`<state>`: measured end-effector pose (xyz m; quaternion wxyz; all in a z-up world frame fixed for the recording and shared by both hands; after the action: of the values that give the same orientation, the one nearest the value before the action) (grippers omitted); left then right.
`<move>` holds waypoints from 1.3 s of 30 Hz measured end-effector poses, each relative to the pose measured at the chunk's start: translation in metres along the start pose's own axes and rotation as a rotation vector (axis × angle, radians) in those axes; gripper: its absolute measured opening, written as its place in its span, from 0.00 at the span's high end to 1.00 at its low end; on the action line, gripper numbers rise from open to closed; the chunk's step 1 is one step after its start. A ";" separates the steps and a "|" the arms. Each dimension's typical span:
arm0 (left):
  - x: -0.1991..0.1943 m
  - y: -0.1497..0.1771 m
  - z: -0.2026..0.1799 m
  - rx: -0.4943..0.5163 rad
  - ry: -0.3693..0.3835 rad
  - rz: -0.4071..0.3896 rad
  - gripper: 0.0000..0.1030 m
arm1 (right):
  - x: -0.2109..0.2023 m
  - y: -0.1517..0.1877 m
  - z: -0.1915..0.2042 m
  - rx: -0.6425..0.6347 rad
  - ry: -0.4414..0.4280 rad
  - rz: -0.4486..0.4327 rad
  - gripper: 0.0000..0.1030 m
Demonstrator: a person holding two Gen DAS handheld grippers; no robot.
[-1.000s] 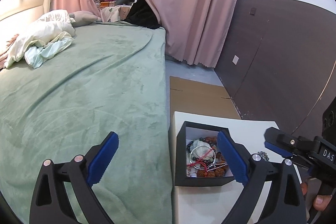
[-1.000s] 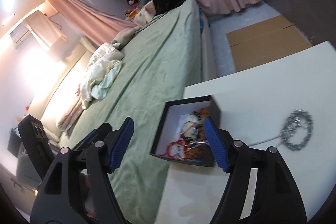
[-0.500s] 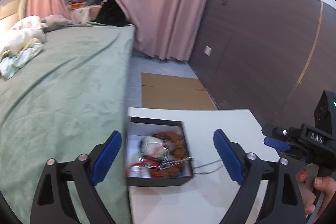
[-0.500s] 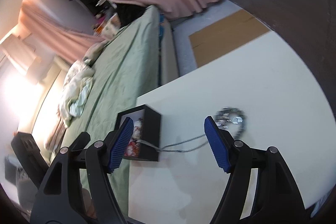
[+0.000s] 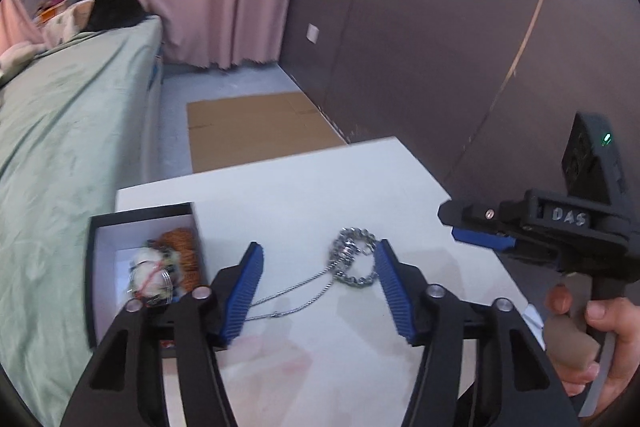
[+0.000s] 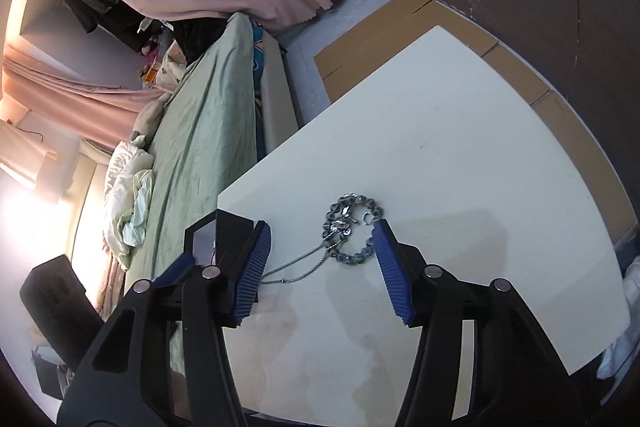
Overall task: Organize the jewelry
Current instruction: 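Grasp the chain clasp of the grey bead necklace with the left gripper, then lift the necklace with the left gripper while the right gripper grasps its bead strand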
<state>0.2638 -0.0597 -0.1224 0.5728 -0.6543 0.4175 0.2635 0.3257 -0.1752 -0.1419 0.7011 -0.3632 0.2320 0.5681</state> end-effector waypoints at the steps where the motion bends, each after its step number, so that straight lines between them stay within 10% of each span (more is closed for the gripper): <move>1: 0.006 -0.002 -0.005 0.011 0.007 0.014 0.56 | -0.001 -0.002 -0.001 0.004 -0.001 -0.003 0.47; 17: 0.103 0.001 -0.046 0.165 0.078 0.126 0.72 | -0.010 -0.015 -0.032 0.104 -0.004 -0.029 0.50; 33: 0.151 -0.001 -0.036 0.209 -0.039 0.152 0.72 | 0.014 -0.018 -0.033 0.075 0.031 0.023 0.50; 39: 0.143 0.006 -0.027 0.209 -0.070 0.173 0.89 | 0.014 -0.015 -0.035 0.076 0.049 0.026 0.50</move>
<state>0.3286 -0.1209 -0.2374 0.6272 -0.5431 0.4774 0.2893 0.3470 -0.1945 -0.1703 0.7010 -0.3470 0.2753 0.5590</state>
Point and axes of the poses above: each gripper's, at about its wrist camera, not at the fingertips, and x roughly the way its jaws point, z to its left, y to its underside, the point moved 10 cm from there along x, roughly the way its jaws point, and after that the axes turned 11 degrees about z, right-handed, at the moved point
